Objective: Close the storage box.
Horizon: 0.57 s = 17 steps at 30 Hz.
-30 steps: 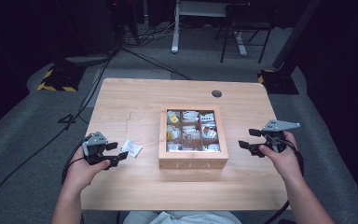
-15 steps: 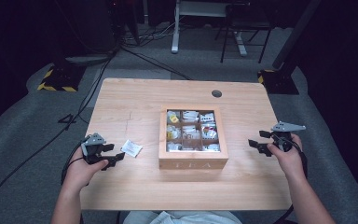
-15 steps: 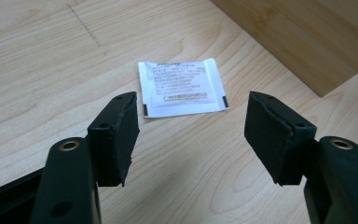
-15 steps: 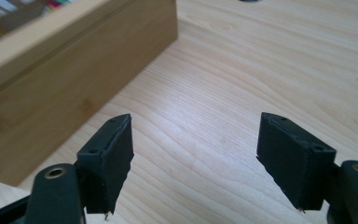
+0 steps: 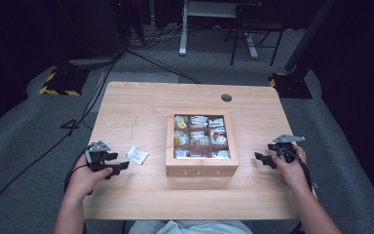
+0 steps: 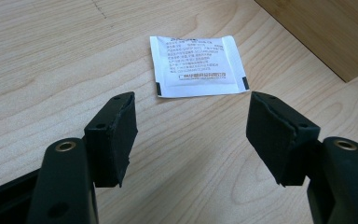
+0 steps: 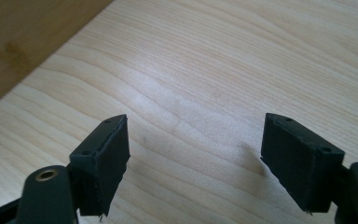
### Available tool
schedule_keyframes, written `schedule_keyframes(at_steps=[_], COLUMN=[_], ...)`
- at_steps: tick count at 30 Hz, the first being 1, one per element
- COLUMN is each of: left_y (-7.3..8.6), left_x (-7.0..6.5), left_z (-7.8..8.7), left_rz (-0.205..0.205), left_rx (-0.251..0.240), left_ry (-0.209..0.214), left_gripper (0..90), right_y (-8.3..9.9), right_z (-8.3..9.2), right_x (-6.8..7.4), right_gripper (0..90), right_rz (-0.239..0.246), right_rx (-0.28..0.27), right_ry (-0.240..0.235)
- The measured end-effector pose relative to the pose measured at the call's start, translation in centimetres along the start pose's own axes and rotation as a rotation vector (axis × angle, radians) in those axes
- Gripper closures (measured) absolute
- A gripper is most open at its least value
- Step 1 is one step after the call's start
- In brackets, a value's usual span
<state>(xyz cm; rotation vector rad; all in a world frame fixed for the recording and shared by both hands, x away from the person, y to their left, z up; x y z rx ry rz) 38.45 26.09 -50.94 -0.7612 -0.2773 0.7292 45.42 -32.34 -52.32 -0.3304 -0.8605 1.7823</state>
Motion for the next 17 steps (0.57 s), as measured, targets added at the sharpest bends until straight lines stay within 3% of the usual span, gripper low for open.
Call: schedule_keyframes(at_steps=[6, 10, 17], left_y=[0.07, 0.05, -0.32], left_x=[-0.09, -0.08, -0.29], left_z=[-0.23, -0.27, -0.29], left_rz=[0.011, 0.004, -0.007], left_rx=[0.001, 0.004, -0.003], left_ry=[0.002, 0.001, 0.007], left_gripper=[33.5, 33.5, 33.4], right_y=[0.31, 0.53, 0.63], right_z=[-0.39, -0.65, -0.72], right_x=[0.09, 0.2, 0.02], right_gripper=[22.6, 15.4, 5.1], right_rz=[-0.002, 0.0, -0.046], right_rx=[-0.014, -0.035, -0.027], right_ry=[0.008, 0.011, 0.067])
Point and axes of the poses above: each handheld gripper's, and its own axes: z roughly backward along the jaws, y roughly out of its underside, x roughly to its left, the point moved 4 cm from there along -z, roughly forward along the jaws, and after that the axes turned 14 degrees about -z, right-handed, at the moved point
